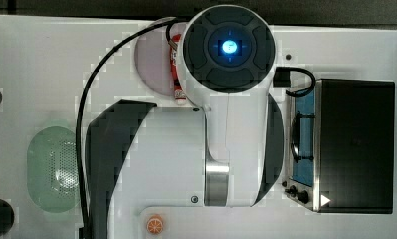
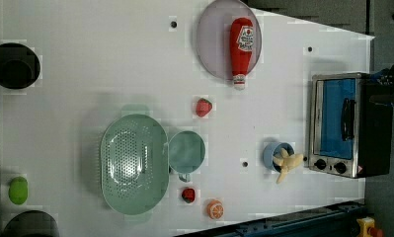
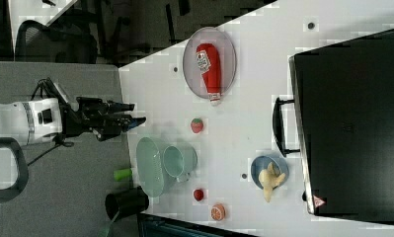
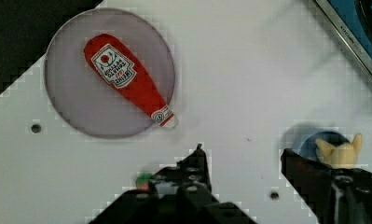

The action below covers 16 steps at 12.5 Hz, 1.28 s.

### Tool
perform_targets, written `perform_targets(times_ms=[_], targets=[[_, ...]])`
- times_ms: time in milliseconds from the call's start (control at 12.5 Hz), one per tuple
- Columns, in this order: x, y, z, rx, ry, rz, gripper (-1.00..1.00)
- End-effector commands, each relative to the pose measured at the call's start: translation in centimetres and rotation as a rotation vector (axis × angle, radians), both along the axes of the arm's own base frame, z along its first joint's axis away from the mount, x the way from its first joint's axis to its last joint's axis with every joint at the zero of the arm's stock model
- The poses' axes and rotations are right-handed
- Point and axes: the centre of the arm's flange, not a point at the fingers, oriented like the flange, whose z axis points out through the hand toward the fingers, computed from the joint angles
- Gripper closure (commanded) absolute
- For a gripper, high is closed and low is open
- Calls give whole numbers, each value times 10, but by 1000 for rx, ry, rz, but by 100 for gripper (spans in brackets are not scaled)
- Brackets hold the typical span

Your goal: Pick ketchup from plate and place it on table.

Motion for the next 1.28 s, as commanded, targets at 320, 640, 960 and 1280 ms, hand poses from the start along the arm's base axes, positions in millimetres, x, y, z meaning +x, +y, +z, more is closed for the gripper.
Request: perform_targets(times_ms=[320,640,960,1280], targets=[[-51,-13,73,21,14,-97,-100],[-25,-7,35,24,55,-58,-100],[15,4,-28,31,89,-35,-100],[54,19,-105,50,101,78,-100]])
